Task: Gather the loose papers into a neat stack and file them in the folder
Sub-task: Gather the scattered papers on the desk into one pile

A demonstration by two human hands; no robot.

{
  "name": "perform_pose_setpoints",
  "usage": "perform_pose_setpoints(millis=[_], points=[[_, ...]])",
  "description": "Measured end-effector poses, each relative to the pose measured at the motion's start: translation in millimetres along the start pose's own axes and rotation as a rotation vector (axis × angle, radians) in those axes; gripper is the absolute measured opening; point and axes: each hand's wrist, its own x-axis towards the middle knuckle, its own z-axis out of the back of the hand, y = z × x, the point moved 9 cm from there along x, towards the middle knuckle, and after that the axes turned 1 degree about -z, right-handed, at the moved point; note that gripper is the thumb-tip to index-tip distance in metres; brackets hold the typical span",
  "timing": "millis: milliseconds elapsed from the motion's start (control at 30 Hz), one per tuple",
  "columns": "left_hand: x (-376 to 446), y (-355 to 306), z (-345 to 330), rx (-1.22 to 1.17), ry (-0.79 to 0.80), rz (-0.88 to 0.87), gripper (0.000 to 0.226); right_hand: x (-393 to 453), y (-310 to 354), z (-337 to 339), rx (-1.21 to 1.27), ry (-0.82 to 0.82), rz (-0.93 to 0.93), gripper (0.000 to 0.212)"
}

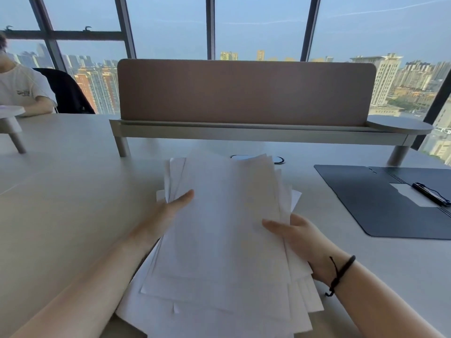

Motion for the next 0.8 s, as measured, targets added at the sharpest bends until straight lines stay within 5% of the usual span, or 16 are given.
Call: perform_pose_setpoints(millis=[233, 400, 600, 800], points=[[-17.9, 7.5, -20.1, -0.356, 0.230, 0.210, 0.041, -0.4, 15.8, 13.6, 0.068, -0.118, 0.131, 0.017], [-7.3, -5.6, -7.0, -0.258, 0.054, 0.002, 0.028, 2.8, 14.1, 16.7, 0.157, -0.187, 0.174, 0.018], [-0.3, -23.8, 13.4, -0.087, -0.103, -0.165, 0.016, -0.1, 16.7, -11.5, 0.061, 0.035, 0.153, 0.023], [-17.2, -92.3, 19.8, -0.145, -0.189, -0.403, 0.009, -15.0, 77.9, -1.8, 0.014, -0.084, 0.367, 0.021]])
